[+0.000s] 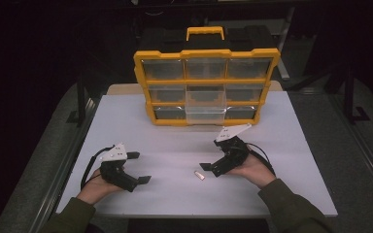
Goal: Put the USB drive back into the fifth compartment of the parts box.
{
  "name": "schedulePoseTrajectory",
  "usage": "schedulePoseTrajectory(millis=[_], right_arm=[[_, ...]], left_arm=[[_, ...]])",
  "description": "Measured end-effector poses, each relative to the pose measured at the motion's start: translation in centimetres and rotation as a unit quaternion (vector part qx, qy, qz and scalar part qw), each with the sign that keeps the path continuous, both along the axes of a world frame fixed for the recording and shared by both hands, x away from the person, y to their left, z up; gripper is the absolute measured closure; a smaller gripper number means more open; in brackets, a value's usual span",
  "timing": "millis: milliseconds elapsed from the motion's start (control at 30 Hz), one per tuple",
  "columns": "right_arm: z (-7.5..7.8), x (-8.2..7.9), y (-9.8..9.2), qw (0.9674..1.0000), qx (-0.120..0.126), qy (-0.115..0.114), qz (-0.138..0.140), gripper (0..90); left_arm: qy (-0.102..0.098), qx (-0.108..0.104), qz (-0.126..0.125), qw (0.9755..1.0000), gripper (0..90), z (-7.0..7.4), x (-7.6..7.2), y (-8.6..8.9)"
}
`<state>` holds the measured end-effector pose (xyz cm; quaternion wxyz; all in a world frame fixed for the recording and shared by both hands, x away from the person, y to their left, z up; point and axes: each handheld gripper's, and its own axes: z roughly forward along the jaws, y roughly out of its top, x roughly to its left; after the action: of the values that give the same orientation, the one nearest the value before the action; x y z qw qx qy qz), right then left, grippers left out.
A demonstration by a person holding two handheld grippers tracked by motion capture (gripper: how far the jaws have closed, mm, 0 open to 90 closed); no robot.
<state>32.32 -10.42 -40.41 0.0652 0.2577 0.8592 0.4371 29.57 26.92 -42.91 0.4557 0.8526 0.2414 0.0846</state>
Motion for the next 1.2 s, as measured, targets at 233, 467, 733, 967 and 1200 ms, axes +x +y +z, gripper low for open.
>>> schedulePoseTrajectory(millis=[233,467,733,967,1200], right_arm=[[0.1,0.2,0.6,1.0000,0.001,0.000,0.005,0.0],[0.2,0.3,1.3,0.9999,0.002,0.001,0.011,0.0],[0.1,0.4,1.9,0.9999,-0.001,0.000,0.015,0.0],[-0.1,0.2,2.4,0.9997,-0.010,-0.004,0.020,0.0],[-0.5,0.0,2.9,0.9994,-0.021,-0.001,0.028,0.0]], left_arm=[[0.000,-0.002,0.004,1.0000,0.0,0.0,0.0,0.0],[-0.003,-0.001,0.006,1.0000,0.0,0.0,0.0,0.0],[0.000,-0.001,0.002,1.0000,0.0,0.0,0.1,0.0],[0.002,-0.002,0.004,1.0000,0.0,0.0,0.1,0.0],[0.000,-0.002,-0.002,1.0000,0.0,0.0,0.0,0.0]])
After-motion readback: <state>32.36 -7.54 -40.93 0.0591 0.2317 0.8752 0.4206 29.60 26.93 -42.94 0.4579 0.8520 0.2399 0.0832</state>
